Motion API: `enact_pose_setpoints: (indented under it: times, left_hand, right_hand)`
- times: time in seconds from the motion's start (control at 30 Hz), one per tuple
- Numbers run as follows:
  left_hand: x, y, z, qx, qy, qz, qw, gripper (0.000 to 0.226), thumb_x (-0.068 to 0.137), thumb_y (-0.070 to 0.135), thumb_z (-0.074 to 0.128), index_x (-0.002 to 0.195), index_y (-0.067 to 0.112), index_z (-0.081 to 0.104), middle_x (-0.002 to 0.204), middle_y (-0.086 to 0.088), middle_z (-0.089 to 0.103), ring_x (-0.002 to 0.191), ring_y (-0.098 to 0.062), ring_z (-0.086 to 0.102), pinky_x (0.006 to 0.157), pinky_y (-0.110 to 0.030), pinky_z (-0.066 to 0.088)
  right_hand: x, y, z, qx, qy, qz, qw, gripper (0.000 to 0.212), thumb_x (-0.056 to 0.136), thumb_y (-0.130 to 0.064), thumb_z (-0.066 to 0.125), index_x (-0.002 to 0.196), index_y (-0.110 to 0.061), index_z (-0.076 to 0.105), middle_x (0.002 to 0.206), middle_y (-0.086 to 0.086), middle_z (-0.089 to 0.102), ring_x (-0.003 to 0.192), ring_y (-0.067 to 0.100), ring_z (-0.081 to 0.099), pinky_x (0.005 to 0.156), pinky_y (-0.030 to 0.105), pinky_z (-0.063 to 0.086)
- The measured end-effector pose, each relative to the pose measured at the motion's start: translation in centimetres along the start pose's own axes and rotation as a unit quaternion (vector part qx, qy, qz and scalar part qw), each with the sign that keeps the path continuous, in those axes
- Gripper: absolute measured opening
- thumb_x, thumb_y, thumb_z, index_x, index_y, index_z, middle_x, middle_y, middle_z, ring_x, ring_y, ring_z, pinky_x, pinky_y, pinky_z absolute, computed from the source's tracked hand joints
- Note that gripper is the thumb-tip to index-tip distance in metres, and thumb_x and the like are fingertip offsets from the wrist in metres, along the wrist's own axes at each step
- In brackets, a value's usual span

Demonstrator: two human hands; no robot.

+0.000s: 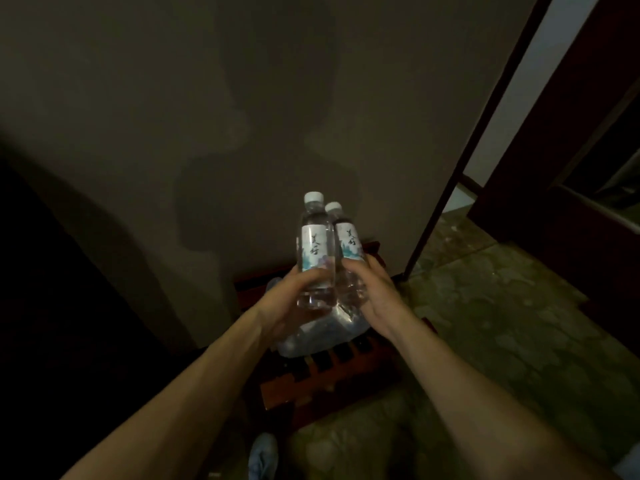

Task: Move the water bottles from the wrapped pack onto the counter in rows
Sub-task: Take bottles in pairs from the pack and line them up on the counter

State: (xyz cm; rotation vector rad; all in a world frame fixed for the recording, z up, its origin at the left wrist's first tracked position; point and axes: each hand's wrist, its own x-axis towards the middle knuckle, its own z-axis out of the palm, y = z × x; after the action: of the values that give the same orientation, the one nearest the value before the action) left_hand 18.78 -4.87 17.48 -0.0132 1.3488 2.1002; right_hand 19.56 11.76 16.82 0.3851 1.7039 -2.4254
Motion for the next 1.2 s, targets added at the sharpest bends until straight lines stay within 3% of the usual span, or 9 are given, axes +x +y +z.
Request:
enact_pose_setpoints:
  times: [0.13,0.3,0.4,0.5,0.67,0.8,0.97,1.07,1.2]
  left_hand:
    - [-1.9,3.1,0.6,0.019,-0.010,0.063,0.998,0.057,0.083,0.030,0.073,0.136,0.021,0.052,0.127,-0.014,0.067,0.110,-0.031,0.067,0.086,-0.042,0.056]
    - [-5.6,8.5,0.2,0.132,0.024,0.151,0.979,0.053,0.080,0.023,0.078,0.129,0.018,0.056,0.121,-0.015,0.069,0.104,-0.032,0.070,0.082,-0.040,0.059]
    - [-8.3,11.5,-0.7,0.200,0.081,0.178,0.960,0.058,0.074,0.024,0.084,0.125,0.019,0.055,0.112,-0.010,0.073,0.097,-0.028,0.074,0.073,-0.032,0.059]
    - [-10.9,13.6,-2.1,0.234,0.147,0.200,0.940,0.073,0.060,0.033,0.088,0.123,0.018,0.054,0.107,-0.007,0.074,0.090,-0.021,0.075,0.069,-0.028,0.059]
    - [-15.3,16.3,-5.5,0.223,0.199,0.218,0.929,0.074,0.060,0.028,0.088,0.124,0.012,0.054,0.108,-0.008,0.074,0.092,-0.021,0.076,0.073,-0.030,0.061]
    - [-19.7,18.4,-8.8,0.232,0.216,0.256,0.913,0.068,0.064,0.023,0.087,0.125,0.016,0.055,0.109,-0.007,0.074,0.093,-0.019,0.075,0.072,-0.026,0.060]
    - [-26.1,21.3,-14.2,0.257,0.243,0.305,0.885,0.064,0.066,0.024,0.088,0.122,0.016,0.059,0.106,-0.006,0.075,0.094,-0.020,0.075,0.080,-0.032,0.060]
    - [-30.4,23.1,-18.4,0.282,0.259,0.318,0.868,0.069,0.061,0.026,0.087,0.124,0.018,0.058,0.107,-0.006,0.075,0.095,-0.018,0.074,0.081,-0.031,0.060]
    - [-36.1,24.7,-24.9,0.281,0.281,0.316,0.861,0.064,0.065,0.016,0.086,0.124,0.017,0.059,0.107,-0.008,0.074,0.095,-0.019,0.074,0.078,-0.027,0.060]
  right_hand:
    - [-1.0,-2.9,2.3,-0.038,-0.049,-0.041,0.997,0.068,0.067,-0.045,0.084,0.125,-0.028,0.054,0.105,0.002,0.076,0.095,0.025,0.074,0.074,0.041,0.059]
    - [-1.9,-4.4,6.4,-0.050,-0.071,-0.096,0.992,0.073,0.063,-0.055,0.082,0.125,-0.028,0.052,0.111,0.000,0.074,0.099,0.018,0.072,0.083,0.036,0.058]
    - [-2.2,-4.9,9.0,-0.057,-0.088,-0.122,0.987,0.066,0.068,-0.047,0.080,0.125,-0.030,0.051,0.115,-0.002,0.071,0.099,0.010,0.071,0.080,0.028,0.057]
    - [-2.4,-5.5,12.2,-0.064,-0.111,-0.152,0.980,0.059,0.074,-0.033,0.081,0.125,-0.030,0.050,0.122,-0.001,0.066,0.107,0.012,0.066,0.090,0.032,0.055]
    - [-2.9,-6.1,18.0,-0.092,-0.162,-0.198,0.962,0.074,0.064,-0.041,0.085,0.123,-0.037,0.041,0.116,-0.013,0.064,0.098,-0.005,0.067,0.071,0.014,0.054]
    - [-3.9,-5.8,24.0,-0.099,-0.198,-0.224,0.949,0.057,0.066,-0.038,0.085,0.096,-0.065,0.045,0.100,-0.025,0.065,0.095,-0.008,0.067,0.069,0.012,0.054]
    - [-5.2,-3.9,33.1,-0.060,-0.208,-0.258,0.942,0.049,0.076,-0.019,0.080,0.115,-0.032,0.054,0.112,0.000,0.070,0.101,0.014,0.070,0.079,0.027,0.057]
    - [-6.2,-2.7,39.2,-0.085,-0.221,-0.271,0.933,0.046,0.080,-0.008,0.075,0.116,-0.025,0.051,0.110,0.002,0.070,0.098,0.013,0.070,0.075,0.023,0.057]
    - [-7.6,-0.5,47.0,-0.127,-0.238,-0.262,0.927,0.049,0.079,-0.003,0.075,0.119,-0.015,0.049,0.118,0.014,0.067,0.104,0.023,0.069,0.084,0.034,0.059]
